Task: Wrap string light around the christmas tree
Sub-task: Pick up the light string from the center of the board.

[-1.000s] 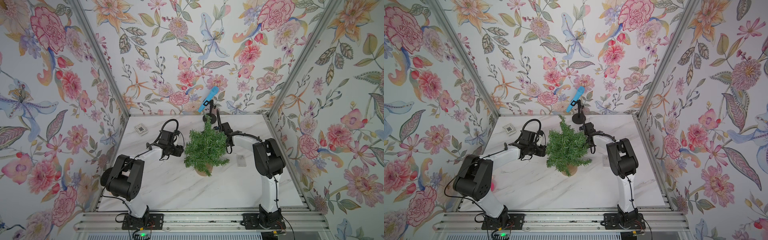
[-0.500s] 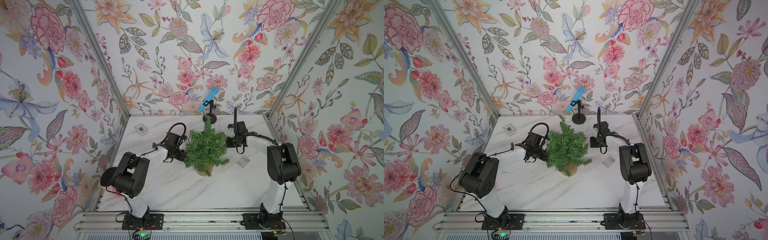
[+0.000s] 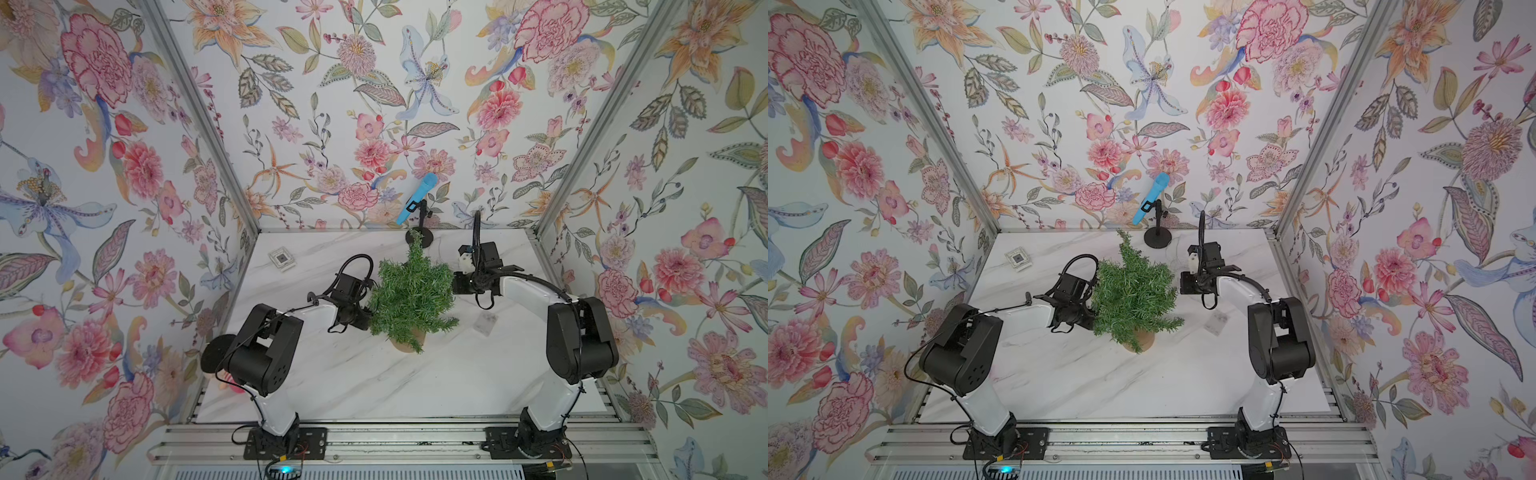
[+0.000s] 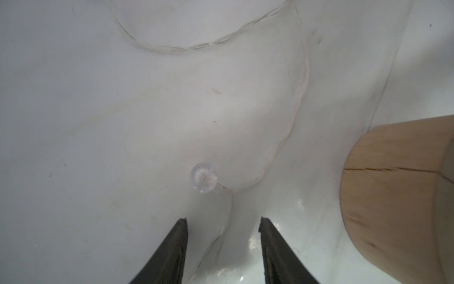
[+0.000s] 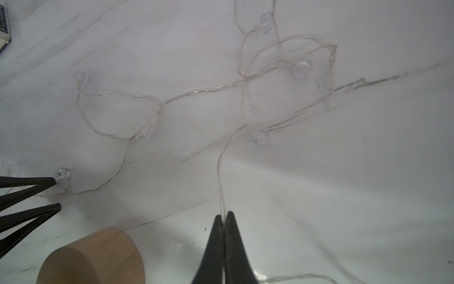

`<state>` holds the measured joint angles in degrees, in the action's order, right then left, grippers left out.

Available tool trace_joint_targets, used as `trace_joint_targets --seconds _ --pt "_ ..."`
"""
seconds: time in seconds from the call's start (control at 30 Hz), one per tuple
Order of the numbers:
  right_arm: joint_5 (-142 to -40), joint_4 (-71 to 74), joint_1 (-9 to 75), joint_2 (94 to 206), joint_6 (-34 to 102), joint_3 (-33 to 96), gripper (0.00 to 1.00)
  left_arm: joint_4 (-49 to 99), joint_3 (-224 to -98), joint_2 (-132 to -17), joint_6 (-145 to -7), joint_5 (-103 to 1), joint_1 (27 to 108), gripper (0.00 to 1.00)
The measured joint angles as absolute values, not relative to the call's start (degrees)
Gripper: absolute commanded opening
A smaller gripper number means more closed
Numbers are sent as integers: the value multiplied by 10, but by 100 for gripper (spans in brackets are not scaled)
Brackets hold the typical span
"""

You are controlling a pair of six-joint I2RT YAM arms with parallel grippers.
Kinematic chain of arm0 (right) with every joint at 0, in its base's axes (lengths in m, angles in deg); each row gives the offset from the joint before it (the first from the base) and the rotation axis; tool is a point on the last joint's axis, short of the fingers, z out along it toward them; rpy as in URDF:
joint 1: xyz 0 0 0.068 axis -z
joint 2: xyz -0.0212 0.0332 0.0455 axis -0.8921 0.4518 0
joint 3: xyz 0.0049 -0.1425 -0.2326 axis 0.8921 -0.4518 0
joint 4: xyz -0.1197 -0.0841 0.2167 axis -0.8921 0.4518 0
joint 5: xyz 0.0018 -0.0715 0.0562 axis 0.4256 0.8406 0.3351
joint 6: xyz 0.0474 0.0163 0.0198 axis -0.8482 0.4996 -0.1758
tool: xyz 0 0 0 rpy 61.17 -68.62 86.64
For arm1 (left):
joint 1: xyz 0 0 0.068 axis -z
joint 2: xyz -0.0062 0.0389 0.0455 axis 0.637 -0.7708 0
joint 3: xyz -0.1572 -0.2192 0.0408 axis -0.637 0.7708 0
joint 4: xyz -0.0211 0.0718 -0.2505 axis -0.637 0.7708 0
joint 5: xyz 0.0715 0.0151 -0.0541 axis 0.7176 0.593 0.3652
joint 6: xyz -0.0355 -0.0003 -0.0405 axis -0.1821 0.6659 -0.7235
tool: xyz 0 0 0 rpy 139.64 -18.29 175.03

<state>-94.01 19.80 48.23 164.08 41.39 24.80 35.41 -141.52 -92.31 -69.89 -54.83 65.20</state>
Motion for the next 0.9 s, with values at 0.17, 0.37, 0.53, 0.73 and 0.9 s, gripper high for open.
trace_joint_targets --seconds 0.17,0.37,0.53,0.73,0.9 --pt "-939 199 482 1619 408 244 0 326 -1414 -932 -718 -506 657 30" --pt "-937 200 482 1572 397 232 0 281 -1391 -930 -737 -452 659 7" --pt "-937 199 484 1529 392 231 0 269 -1368 -913 -749 -423 659 0" --pt "-927 201 497 1460 378 187 0 296 -1361 -870 -760 -396 655 0" --pt "-913 213 526 1399 362 165 0 302 -1370 -800 -778 -398 629 0"
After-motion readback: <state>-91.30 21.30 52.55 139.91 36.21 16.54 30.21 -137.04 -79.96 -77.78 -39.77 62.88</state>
